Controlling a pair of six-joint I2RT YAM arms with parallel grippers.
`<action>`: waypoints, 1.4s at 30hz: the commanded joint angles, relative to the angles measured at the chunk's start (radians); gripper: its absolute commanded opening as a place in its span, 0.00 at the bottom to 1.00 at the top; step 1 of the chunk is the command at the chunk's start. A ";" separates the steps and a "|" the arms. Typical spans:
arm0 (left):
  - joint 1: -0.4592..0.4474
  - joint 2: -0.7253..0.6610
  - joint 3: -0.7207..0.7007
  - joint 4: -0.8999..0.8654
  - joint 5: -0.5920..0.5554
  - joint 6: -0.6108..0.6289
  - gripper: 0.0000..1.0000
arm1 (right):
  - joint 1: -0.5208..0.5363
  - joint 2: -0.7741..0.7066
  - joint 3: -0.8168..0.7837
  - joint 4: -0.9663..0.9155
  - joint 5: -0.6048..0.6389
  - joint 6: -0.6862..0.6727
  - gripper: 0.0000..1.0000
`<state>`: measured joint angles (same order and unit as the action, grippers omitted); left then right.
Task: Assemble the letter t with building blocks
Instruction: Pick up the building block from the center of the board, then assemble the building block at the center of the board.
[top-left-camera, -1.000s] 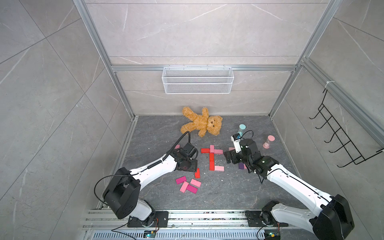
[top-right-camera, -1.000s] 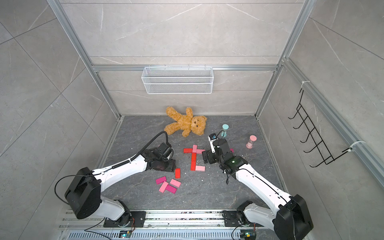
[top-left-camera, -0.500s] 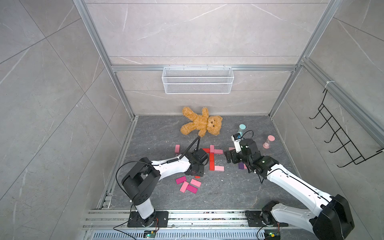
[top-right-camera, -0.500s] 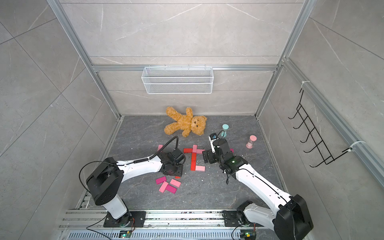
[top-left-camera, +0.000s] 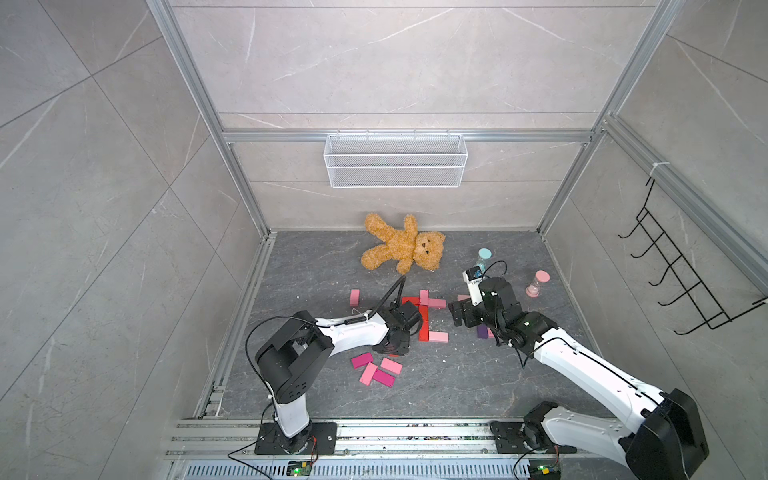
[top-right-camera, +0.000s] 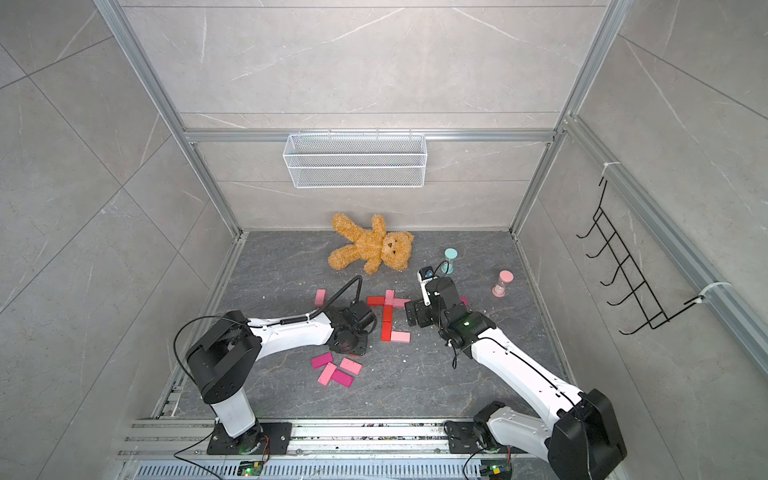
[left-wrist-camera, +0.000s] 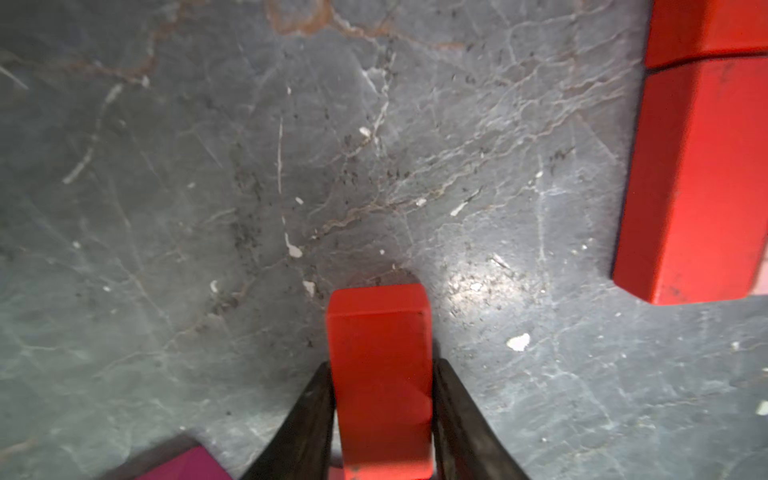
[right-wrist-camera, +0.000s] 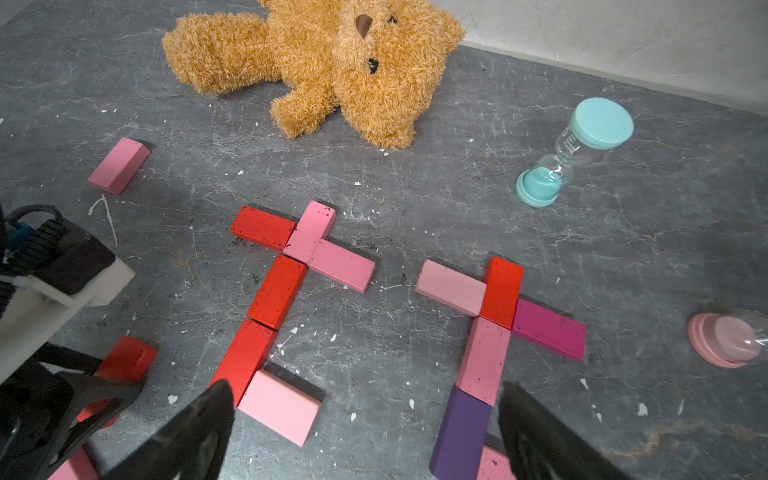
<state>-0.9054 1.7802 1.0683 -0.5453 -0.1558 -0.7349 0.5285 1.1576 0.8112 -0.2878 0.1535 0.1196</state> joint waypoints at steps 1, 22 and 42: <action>-0.003 0.004 0.022 -0.037 -0.036 0.018 0.29 | -0.002 -0.008 0.000 -0.014 0.012 -0.006 1.00; 0.540 -0.512 -0.090 0.056 0.194 0.780 0.00 | -0.002 -0.021 -0.003 -0.019 0.014 -0.010 1.00; 0.802 -0.279 0.105 -0.087 0.356 1.561 0.00 | -0.002 -0.037 0.029 -0.069 0.073 -0.020 1.00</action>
<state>-0.1280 1.4647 1.1213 -0.5755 0.1501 0.6106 0.5285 1.1324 0.8116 -0.3229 0.1989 0.1089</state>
